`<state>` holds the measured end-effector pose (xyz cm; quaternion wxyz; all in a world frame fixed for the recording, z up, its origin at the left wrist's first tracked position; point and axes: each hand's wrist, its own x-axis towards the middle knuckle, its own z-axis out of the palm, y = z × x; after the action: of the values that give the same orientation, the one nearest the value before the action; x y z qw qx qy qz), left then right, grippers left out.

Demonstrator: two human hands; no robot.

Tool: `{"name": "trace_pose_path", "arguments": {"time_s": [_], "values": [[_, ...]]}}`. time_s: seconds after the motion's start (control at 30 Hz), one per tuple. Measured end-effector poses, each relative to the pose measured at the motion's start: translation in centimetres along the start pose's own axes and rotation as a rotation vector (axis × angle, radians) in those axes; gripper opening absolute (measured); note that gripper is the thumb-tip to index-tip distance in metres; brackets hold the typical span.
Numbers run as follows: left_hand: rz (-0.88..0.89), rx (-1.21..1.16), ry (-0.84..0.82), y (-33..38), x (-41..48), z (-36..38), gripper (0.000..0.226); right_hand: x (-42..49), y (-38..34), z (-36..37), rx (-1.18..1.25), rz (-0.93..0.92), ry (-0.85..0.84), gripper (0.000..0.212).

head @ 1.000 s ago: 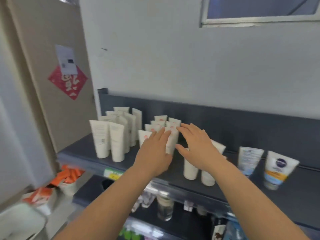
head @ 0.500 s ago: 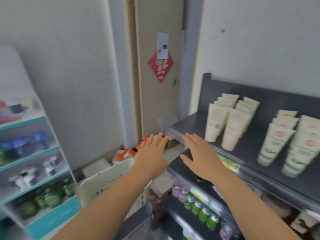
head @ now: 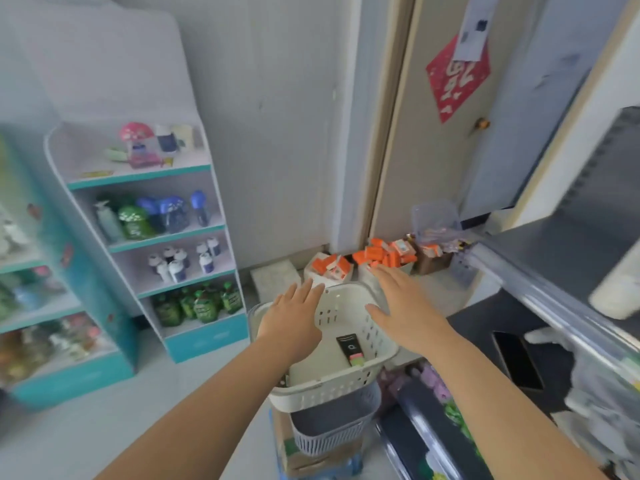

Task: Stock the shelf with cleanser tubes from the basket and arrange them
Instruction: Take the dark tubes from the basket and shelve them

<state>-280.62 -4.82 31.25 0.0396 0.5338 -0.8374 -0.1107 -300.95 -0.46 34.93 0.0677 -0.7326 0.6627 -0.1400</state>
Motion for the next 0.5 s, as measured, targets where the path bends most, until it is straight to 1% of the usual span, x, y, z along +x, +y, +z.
{"name": "trace_pose_path", "arguments": {"time_s": [0.17, 0.3, 0.5], "values": [[-0.075, -0.013, -0.018, -2.9, 3.7, 2.0, 0.078, 4.9, 0.4, 3.9, 0.0, -0.036, -0.081, 0.067], [-0.147, -0.043, -0.074, -4.2, 6.9, 4.1, 0.077, 8.3, 2.7, 7.6, 0.015, -0.023, -0.173, 0.065], [-0.243, -0.15, -0.203, -6.5, 10.7, 9.7, 0.075, 11.2, 6.7, 13.8, 0.035, 0.035, -0.415, 0.064]]}}
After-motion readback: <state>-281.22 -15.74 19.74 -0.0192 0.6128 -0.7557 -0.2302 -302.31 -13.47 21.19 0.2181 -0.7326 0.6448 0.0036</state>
